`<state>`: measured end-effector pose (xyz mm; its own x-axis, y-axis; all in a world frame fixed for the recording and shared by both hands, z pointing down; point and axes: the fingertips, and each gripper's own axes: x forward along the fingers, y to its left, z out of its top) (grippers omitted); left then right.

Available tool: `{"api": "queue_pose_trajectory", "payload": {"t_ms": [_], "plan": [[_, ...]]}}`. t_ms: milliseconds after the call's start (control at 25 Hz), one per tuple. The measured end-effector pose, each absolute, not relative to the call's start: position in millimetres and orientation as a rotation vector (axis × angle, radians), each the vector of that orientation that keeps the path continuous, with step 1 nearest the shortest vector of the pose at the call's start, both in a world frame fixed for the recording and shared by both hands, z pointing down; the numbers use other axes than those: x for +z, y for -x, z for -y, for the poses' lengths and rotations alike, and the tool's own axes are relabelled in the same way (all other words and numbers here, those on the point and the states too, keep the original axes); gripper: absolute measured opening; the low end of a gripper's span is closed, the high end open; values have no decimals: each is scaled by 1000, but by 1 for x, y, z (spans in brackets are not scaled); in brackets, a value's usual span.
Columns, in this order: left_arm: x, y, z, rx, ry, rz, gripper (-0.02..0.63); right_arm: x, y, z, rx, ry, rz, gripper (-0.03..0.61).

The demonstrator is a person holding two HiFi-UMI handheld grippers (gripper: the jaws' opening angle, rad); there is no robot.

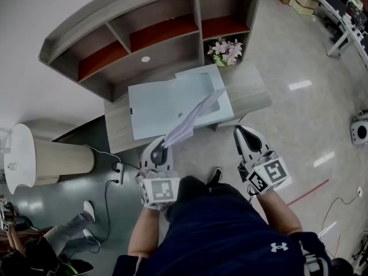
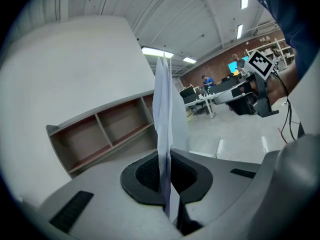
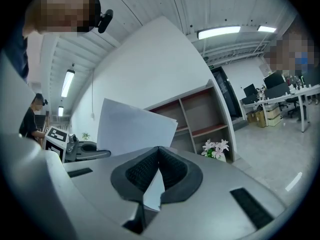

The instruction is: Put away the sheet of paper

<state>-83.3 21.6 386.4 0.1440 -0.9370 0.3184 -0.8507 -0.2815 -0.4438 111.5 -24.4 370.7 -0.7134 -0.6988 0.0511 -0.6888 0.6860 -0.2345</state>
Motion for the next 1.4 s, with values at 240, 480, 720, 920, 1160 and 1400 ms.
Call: {"api": "queue_pose_trajectory", "payload": {"t_ms": [240, 480, 720, 920, 1160, 1400], "plan": [[393, 89, 7, -815, 2273, -1765, 15, 382, -104, 48, -408, 1186, -2846, 5], [401, 100, 48, -771, 2346, -1698, 15, 383, -92, 75, -422, 1243, -2827, 5], [422, 122, 81, -738, 2457, -1686, 15, 391, -76, 99, -467, 1305, -2805, 5], [446, 141, 104, -722, 2557, -1663, 15, 397, -58, 112, -478, 1361, -2812, 5], [504, 174, 130, -665, 2809, -1728, 15, 407, -34, 121, -518, 1425, -2814, 5], [595, 217, 157, -670, 3093, -1934, 15, 418, -12, 123, -531, 1476, -2842, 5]]}}
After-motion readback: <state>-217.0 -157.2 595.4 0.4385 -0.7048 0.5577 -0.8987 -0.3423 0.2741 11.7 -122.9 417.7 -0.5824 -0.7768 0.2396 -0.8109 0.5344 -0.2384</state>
